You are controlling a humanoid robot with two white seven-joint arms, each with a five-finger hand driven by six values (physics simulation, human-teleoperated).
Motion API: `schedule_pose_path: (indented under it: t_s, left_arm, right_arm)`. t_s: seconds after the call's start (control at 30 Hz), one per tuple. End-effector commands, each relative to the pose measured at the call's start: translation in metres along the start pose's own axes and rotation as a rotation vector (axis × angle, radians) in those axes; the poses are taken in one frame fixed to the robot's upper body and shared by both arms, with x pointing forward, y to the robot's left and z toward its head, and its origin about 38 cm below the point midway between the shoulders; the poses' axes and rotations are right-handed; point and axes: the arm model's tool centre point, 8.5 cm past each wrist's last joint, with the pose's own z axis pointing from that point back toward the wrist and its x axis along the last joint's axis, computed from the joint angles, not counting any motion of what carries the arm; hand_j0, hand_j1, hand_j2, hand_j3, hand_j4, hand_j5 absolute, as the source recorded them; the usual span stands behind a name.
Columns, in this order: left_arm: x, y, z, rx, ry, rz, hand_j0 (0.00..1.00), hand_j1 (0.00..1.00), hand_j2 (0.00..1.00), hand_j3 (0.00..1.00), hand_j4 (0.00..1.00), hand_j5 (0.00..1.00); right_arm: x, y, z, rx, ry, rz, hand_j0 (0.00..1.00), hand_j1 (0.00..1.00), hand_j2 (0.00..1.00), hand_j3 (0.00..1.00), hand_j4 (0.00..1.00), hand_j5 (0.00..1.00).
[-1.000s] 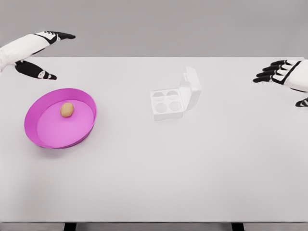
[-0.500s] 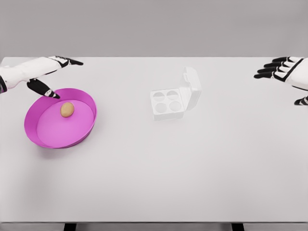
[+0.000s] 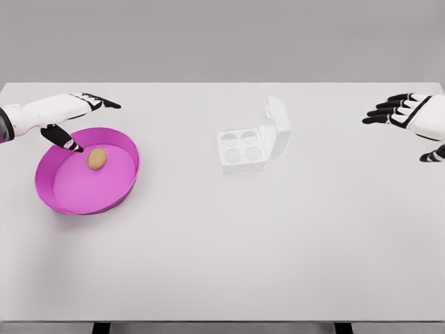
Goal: Pack egg into the box and close the box lid
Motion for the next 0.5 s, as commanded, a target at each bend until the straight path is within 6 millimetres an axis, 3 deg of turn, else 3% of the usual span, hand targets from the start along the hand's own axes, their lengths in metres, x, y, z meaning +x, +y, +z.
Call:
schedule_pose_path:
  t_s: [0.0,0.1,0.47]
  left_arm:
    - [0.000,-0.001,0.000,-0.001,-0.001,0.003,0.94,0.94,0.94,0.94,0.94,0.94]
    - [-0.001,-0.003,0.001,-0.015,0.004,-0.001,0.85,0.85,0.85,0.85,0.85,0.85]
    - [0.005,-0.002,0.017,-0.022,-0.015,-0.027,0.87,0.87,0.87,0.87,0.87,0.87]
  right_arm:
    - [0.002,0.001,-0.003,-0.009,-0.009,-0.008,1.00,1.00,1.00,1.00,1.00,1.00]
    - [0.008,-0.005,-0.003,-0.007,-0.022,0.017,1.00,1.00,1.00,1.00,1.00,1.00]
    - [0.011,-0.001,-0.006,-0.008,-0.032,0.009,1.00,1.00,1.00,1.00,1.00,1.00]
